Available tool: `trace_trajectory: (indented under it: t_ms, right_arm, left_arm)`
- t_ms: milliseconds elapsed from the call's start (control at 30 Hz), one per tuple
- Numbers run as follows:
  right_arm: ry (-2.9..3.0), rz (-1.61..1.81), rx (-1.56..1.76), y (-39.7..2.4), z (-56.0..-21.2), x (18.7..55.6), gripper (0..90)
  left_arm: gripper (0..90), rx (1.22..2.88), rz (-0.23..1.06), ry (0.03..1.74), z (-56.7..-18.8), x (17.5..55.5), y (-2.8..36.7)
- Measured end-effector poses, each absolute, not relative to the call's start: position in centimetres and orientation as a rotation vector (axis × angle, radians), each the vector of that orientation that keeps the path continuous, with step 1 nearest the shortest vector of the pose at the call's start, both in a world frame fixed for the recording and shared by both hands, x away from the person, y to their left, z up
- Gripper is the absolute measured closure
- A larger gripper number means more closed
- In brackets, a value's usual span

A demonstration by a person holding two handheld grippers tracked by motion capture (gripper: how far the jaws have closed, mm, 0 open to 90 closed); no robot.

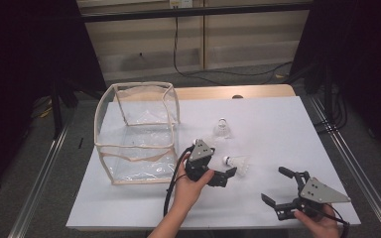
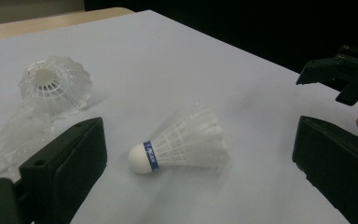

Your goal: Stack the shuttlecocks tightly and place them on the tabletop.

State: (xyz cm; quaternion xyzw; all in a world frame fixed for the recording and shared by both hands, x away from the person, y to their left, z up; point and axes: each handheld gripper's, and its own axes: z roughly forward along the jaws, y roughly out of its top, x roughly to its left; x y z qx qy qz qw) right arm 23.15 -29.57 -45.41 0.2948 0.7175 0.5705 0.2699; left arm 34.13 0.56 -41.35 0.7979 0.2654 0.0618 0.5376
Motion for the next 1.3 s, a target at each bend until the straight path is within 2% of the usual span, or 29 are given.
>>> trace_trajectory:
  t_ms: [633,1300]
  right_arm:
    - [1.936,1.539,0.795,-29.5,-45.4,23.2,0.4]
    - [1.939,1.538,0.798,-29.5,-45.4,23.2,0.4]
  left_arm:
    - [3.2,1.886,0.136,0.53,-41.5,32.3,2.3]
    - [3.0,1.855,0.115,0.517,-41.9,31.6,4.5]
